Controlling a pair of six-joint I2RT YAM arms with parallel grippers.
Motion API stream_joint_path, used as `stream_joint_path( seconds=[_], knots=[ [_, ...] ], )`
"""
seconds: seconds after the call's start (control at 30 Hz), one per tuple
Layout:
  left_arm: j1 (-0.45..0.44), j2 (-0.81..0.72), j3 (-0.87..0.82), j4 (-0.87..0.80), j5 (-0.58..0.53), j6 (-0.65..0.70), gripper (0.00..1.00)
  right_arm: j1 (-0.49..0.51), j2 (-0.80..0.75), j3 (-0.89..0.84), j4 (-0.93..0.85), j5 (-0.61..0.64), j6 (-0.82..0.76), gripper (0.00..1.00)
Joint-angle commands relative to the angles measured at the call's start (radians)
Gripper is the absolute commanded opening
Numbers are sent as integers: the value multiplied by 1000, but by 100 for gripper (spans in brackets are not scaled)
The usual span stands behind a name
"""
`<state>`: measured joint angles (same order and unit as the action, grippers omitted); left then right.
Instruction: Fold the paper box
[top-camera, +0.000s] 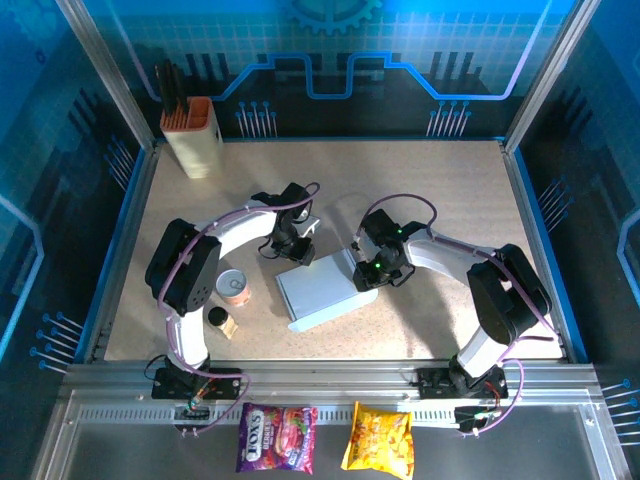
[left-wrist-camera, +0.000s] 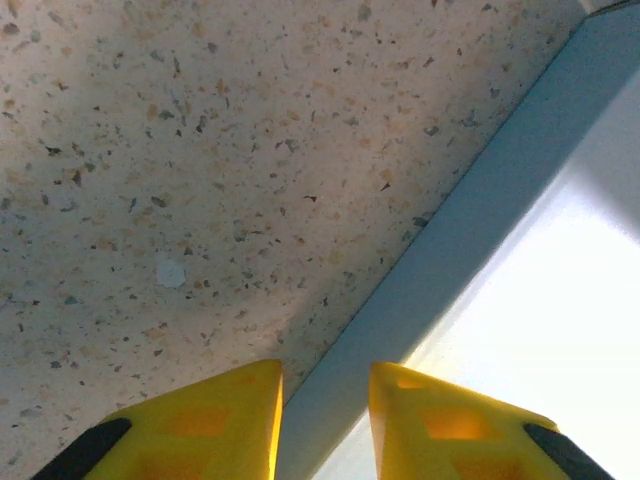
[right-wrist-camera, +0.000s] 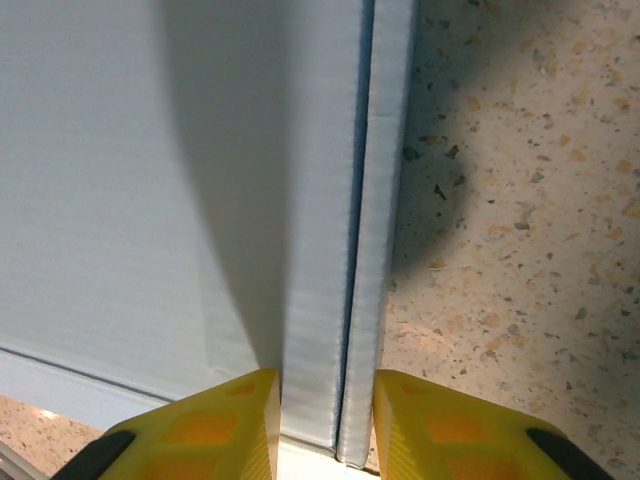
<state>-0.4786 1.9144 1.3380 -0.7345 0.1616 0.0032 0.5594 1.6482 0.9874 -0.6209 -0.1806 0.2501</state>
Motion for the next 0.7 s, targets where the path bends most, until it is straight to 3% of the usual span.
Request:
stream_joint_path(
  seconds=[0.0, 0.43, 0.67],
  knots=[
    [6, 19, -3, 4, 40, 17, 32, -14, -10, -6, -56, 9, 5, 30],
    [6, -4, -17, -3, 81, 36, 35, -13, 5, -6, -48, 7, 7, 30],
    [7, 29, -9, -34, 56, 42, 27, -13, -16, -6, -40, -6, -6, 31]
  ],
)
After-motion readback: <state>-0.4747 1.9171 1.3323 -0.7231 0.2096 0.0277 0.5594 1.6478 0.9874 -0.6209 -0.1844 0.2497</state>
